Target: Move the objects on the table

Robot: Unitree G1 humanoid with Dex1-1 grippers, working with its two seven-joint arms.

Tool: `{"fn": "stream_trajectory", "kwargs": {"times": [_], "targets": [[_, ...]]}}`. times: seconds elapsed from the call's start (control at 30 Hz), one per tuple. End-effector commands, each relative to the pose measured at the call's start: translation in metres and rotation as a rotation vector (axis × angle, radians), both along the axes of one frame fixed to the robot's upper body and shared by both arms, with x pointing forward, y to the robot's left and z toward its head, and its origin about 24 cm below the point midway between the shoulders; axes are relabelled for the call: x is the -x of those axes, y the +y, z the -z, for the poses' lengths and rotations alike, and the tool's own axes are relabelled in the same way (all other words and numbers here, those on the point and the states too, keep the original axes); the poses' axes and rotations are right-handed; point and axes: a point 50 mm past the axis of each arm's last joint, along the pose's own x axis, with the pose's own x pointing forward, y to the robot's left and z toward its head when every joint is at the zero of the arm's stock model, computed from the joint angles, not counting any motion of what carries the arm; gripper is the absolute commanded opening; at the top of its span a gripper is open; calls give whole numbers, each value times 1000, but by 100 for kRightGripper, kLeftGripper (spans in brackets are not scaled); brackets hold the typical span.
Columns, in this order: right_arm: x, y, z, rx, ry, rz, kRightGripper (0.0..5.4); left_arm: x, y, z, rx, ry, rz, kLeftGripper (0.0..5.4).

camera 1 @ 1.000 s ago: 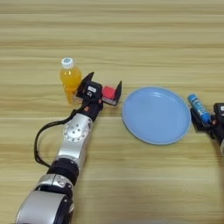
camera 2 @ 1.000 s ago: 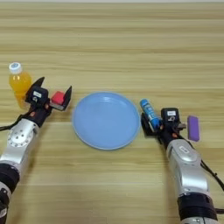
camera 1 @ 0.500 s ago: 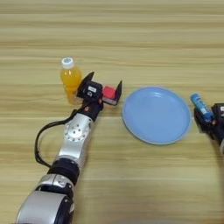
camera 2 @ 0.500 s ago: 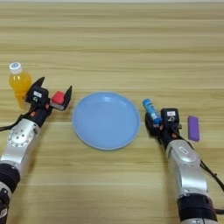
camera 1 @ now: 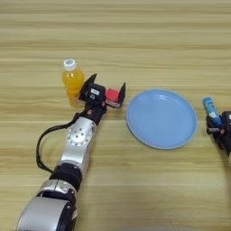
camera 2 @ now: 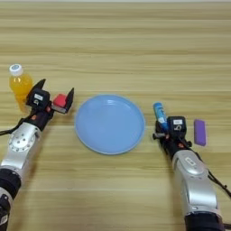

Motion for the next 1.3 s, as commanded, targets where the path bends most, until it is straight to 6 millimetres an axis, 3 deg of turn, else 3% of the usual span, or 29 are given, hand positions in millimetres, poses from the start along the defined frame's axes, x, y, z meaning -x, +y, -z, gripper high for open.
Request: {"fn": "stream_trajectory", "kwargs": {"times": [0.03,0.33,0.47,0.77,1.1,1.3], "targets": [[11,-2,15,-3,92,26,141,-1,-1,-1,-4,-5,1,540],[11,-3,13,-7,77,40,141,-1,-1,-1,-4,-4,-1,540],[10,-1,-5,1,8,47,141,-1,-1,-1,-5,-4,0,540],[7,29,-45,-19,-132,-8,141,-1,-1,-1,-5,-4,0,540],[5,56,-57,-48,-163,-78,141,0,-2,-1,-3,-6,0,540],[6,74,-51,-69,-136,-142,141,0,-3,0,-2,-5,-1,540]]}}
